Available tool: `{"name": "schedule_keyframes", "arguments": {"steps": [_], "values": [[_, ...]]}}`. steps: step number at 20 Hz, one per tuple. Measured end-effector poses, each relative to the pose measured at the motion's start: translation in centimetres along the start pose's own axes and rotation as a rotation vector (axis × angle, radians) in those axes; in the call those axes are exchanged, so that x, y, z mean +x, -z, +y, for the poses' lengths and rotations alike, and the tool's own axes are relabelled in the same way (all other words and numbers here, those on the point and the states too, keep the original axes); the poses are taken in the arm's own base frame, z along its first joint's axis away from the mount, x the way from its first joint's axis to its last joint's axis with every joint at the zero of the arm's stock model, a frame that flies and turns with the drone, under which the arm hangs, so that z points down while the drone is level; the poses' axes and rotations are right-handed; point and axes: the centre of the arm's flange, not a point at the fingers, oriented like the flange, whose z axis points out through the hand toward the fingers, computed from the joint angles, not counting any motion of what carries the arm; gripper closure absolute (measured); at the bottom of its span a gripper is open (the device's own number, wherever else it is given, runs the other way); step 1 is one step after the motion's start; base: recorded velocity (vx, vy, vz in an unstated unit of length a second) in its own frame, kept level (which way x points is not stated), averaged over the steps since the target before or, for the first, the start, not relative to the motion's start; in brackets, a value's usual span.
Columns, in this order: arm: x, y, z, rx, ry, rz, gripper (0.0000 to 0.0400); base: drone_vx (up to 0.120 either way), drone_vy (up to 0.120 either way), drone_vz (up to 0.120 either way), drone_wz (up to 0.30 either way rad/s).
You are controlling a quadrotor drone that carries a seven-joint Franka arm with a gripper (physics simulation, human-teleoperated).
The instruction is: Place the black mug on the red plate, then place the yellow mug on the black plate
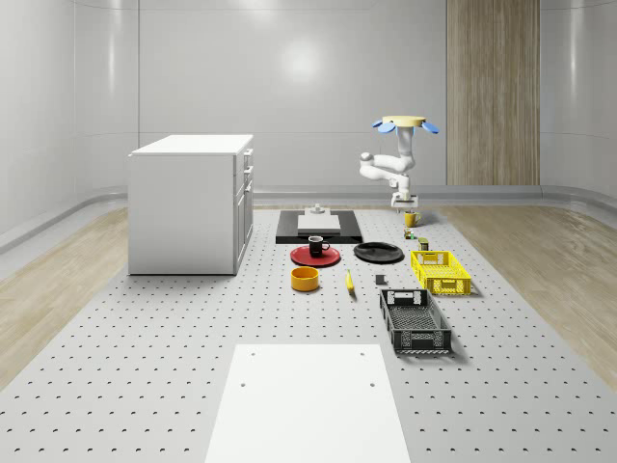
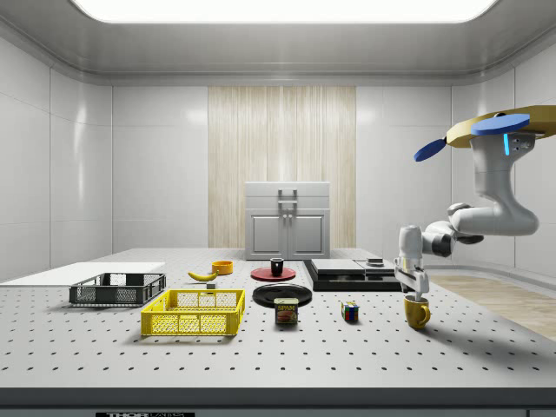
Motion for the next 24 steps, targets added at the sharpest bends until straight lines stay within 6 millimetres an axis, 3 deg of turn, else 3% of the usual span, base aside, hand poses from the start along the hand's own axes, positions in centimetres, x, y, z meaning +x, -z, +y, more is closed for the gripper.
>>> {"name": "schedule_keyframes", "arguments": {"steps": [6,10,14,24], "values": [[-0.11,-0.32,-0.09,0.000,0.000,0.000,0.0000,0.000,0.000,0.000,0.000],[-0.13,-0.46,-0.11,0.000,0.000,0.000,0.0174,0.000,0.000,0.000,0.000],[-0.14,-0.52,-0.12,0.000,0.000,0.000,0.0247,0.000,0.000,0.000,0.000],[-0.15,-0.31,-0.12,0.000,0.000,0.000,0.0286,0.000,0.000,0.000,0.000]]}}
